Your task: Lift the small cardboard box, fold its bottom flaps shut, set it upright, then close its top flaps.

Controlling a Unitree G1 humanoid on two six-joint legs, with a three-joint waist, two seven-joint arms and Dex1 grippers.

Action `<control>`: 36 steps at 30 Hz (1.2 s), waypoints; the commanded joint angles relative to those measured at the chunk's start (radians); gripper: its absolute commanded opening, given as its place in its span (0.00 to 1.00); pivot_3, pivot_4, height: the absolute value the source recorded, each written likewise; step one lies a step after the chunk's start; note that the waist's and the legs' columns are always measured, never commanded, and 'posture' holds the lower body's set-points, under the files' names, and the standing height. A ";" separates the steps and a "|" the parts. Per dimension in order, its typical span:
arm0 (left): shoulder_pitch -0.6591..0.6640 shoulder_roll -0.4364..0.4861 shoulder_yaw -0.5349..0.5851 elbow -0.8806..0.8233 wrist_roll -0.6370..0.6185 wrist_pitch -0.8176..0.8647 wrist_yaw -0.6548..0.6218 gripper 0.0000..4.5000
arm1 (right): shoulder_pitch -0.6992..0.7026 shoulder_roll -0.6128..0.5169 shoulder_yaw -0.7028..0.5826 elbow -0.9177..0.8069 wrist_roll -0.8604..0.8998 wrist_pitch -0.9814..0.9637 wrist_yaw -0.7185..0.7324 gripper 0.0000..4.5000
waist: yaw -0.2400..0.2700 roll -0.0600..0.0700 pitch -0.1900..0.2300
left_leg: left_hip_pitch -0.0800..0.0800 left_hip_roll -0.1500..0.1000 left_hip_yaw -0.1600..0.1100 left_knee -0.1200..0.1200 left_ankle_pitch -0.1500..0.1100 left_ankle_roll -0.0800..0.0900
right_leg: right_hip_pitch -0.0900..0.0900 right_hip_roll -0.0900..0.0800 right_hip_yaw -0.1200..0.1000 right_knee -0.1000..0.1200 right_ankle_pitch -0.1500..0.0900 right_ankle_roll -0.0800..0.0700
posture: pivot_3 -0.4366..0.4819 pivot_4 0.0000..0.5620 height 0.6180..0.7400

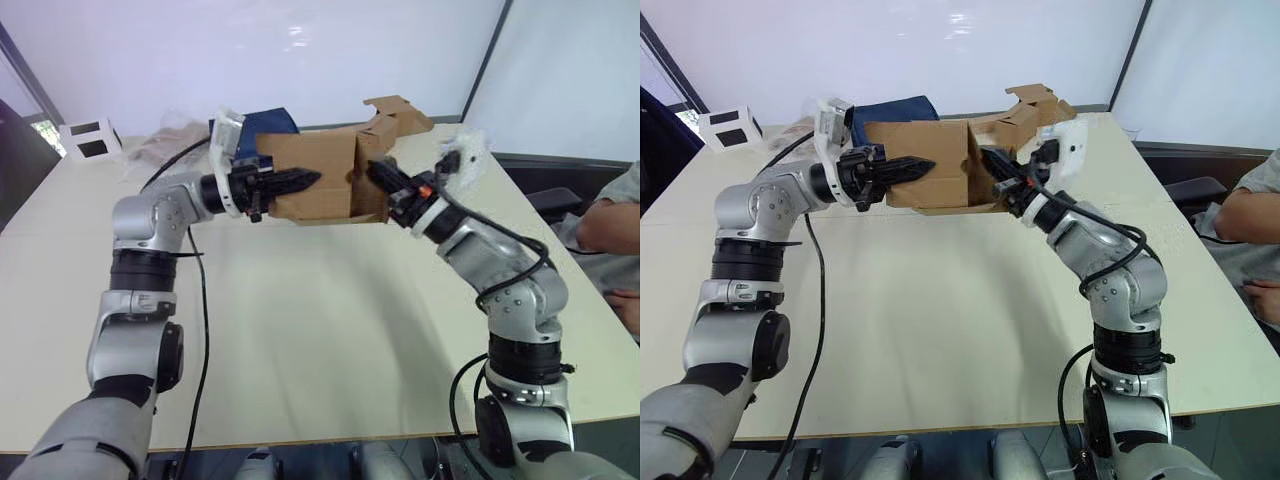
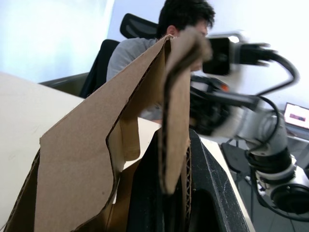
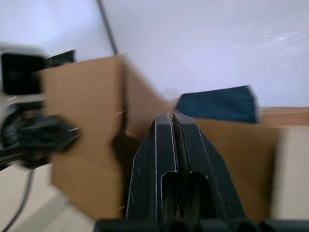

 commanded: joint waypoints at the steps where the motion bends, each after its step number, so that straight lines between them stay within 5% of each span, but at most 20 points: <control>1: 0.012 0.028 -0.011 -0.074 -0.040 0.025 -0.020 0.00 | 0.012 0.014 0.011 -0.064 0.022 -0.007 0.008 0.01 | 0.001 0.000 0.000 | 0.000 0.000 0.000 0.000 0.000 0.000 | 0.000 0.000 0.000 0.000 0.000 0.000 | 0.48 0.27 1.00; 36: 0.038 0.068 -0.074 -0.108 -0.055 0.008 -0.045 0.00 | 0.030 -0.006 0.109 -0.113 -0.006 -0.010 0.066 0.01 | 0.002 0.000 0.000 | 0.000 0.000 0.000 0.000 0.000 0.000 | 0.000 0.000 0.000 0.000 0.000 0.000 | 0.48 0.27 1.00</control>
